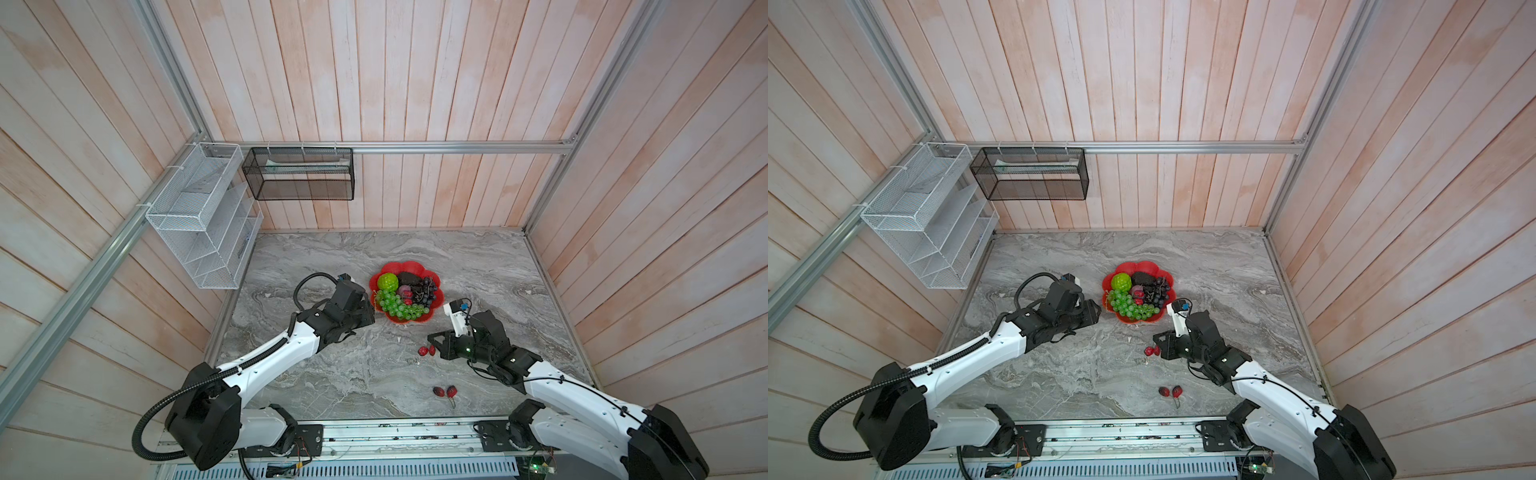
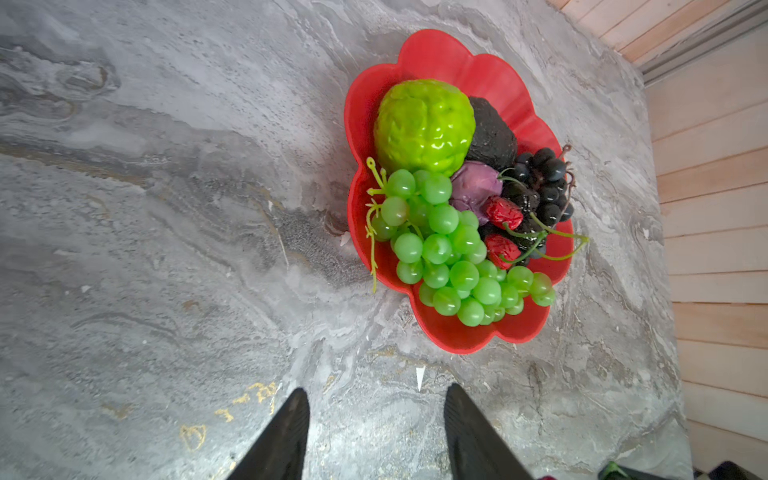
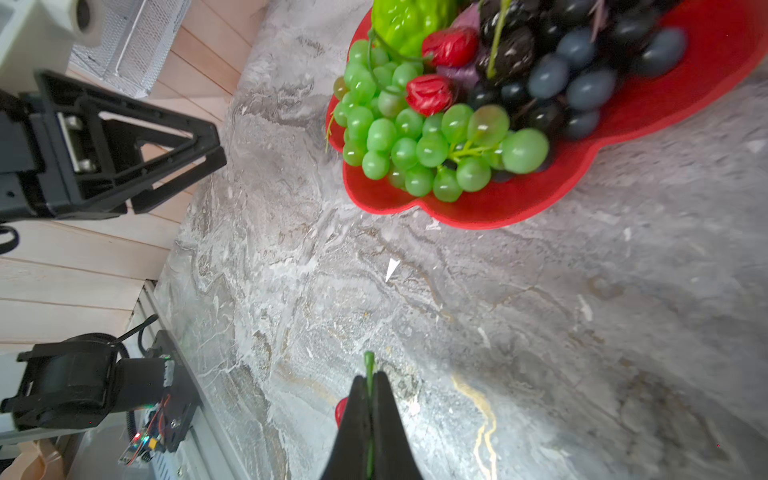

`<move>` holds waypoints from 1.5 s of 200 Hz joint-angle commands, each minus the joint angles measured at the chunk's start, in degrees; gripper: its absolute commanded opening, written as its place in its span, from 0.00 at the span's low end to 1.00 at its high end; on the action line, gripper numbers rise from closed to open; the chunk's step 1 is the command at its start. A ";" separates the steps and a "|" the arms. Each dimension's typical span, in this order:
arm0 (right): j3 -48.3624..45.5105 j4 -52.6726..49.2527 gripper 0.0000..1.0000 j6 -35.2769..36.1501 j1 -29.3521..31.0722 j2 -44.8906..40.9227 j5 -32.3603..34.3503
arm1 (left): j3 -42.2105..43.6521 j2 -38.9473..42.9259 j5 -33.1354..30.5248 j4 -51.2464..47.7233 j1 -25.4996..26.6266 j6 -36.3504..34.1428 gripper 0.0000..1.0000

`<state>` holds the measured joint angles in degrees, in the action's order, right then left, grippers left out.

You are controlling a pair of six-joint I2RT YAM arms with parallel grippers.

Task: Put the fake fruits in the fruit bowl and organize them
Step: 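Lift the red cherries with the right gripper and carry them over the bowl, then lower the red cherries into the bowl and open the right gripper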

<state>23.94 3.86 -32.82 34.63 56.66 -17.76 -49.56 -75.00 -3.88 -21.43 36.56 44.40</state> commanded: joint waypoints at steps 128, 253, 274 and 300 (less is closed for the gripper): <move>26.24 3.01 0.00 7.36 -5.83 25.51 -6.09 | 13.11 11.15 -7.26 2.06 -0.33 1.69 0.68; 38.01 -4.29 0.00 12.17 -6.50 37.78 -1.87 | 21.42 14.05 -5.88 10.28 -1.64 1.70 0.68; 36.63 -4.15 0.00 12.06 -7.12 38.05 -1.94 | 21.57 14.79 -6.05 10.15 -1.83 1.65 0.68; 34.95 -1.97 0.00 11.45 -7.69 38.70 -2.87 | 20.87 14.41 -6.14 9.85 -2.01 1.39 0.68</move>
<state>60.55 1.28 -22.04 27.64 94.35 -20.43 -28.80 -60.84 -9.26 -12.34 34.98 45.69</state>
